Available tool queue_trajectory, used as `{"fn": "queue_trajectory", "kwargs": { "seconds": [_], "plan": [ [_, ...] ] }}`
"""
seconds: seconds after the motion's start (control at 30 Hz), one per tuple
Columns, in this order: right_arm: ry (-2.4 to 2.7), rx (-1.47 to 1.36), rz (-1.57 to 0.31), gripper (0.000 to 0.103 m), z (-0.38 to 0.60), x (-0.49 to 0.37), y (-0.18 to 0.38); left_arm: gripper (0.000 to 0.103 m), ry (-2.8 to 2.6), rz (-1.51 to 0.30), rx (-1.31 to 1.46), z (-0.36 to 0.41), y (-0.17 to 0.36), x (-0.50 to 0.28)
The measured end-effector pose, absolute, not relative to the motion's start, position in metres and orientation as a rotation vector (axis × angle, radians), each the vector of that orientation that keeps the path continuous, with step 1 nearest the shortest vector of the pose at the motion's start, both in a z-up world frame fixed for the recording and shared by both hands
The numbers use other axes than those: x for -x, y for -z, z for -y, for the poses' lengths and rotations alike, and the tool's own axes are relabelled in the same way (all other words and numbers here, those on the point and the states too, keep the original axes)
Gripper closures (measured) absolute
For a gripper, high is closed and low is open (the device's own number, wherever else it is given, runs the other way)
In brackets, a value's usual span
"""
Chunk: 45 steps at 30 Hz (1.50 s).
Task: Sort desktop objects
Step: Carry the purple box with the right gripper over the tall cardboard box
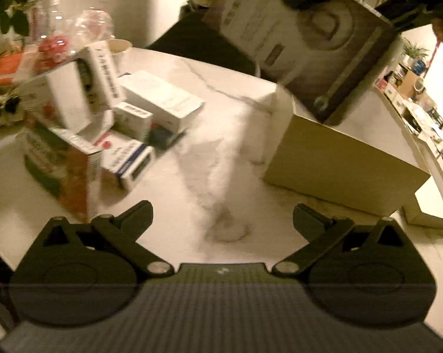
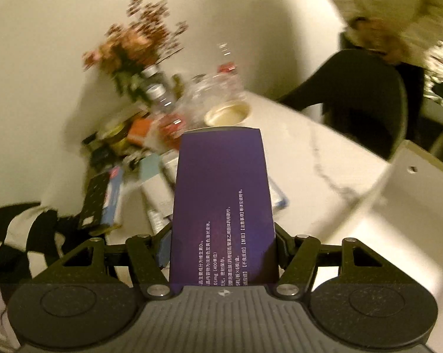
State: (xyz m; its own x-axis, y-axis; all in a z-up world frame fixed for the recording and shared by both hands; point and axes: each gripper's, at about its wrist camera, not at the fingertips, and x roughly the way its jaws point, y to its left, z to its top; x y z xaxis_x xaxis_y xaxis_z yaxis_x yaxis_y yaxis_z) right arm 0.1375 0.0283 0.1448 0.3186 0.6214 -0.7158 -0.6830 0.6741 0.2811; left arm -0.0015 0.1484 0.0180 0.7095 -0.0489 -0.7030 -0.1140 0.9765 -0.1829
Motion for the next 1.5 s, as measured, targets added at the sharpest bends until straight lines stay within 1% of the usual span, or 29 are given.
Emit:
{"fn": "queue_trajectory", "kwargs": {
  "seconds": [0.4,0.63,0.9,1.03,1.1,1.2,1.27,1.3,1.4,1.47,1.5],
  "plan": [
    [-0.636,-0.063,-0.903,0.036,0.066,-0.201,-0.14,0.0,0.048,-0.803,0.195,-0.121,-0.011,-0.027],
    [-0.469,-0.147,-0.94,0.036,0.104,-0.235,-0.117,0.0,0.079,-0.784,0.171,-0.118,-0.011,-0.049],
    [-0.284,-0.164,-0.966,0.036,0.124,-0.258,-0.086,0.0,0.097,-0.704,0.173,-0.127,-0.038,-0.077],
    [-0.211,-0.167,-0.974,0.036,0.129,-0.267,-0.073,0.0,0.057,-0.709,0.117,-0.117,-0.041,-0.105],
    [-0.177,-0.171,-0.98,0.036,0.131,-0.271,-0.067,0.003,0.046,-0.731,0.1,-0.111,-0.035,-0.119],
    [-0.119,-0.165,-0.986,0.036,0.129,-0.276,-0.055,0.013,0.053,-0.771,0.113,-0.104,-0.027,-0.133],
    [-0.078,-0.15,-0.988,0.036,0.126,-0.279,-0.047,0.024,0.048,-0.787,0.119,-0.102,-0.024,-0.136],
    [-0.058,-0.141,-0.99,0.036,0.125,-0.28,-0.043,0.027,0.042,-0.79,0.117,-0.101,-0.022,-0.137],
    [-0.007,-0.111,-0.995,0.036,0.119,-0.283,-0.029,0.039,0.033,-0.792,0.106,-0.098,-0.02,-0.137],
    [0.022,-0.087,-0.998,0.036,0.115,-0.285,-0.02,0.055,0.026,-0.793,0.099,-0.098,-0.02,-0.137],
    [0.033,-0.076,-0.997,0.036,0.113,-0.286,-0.016,0.059,0.022,-0.795,0.097,-0.098,-0.02,-0.137]
  ]
}}
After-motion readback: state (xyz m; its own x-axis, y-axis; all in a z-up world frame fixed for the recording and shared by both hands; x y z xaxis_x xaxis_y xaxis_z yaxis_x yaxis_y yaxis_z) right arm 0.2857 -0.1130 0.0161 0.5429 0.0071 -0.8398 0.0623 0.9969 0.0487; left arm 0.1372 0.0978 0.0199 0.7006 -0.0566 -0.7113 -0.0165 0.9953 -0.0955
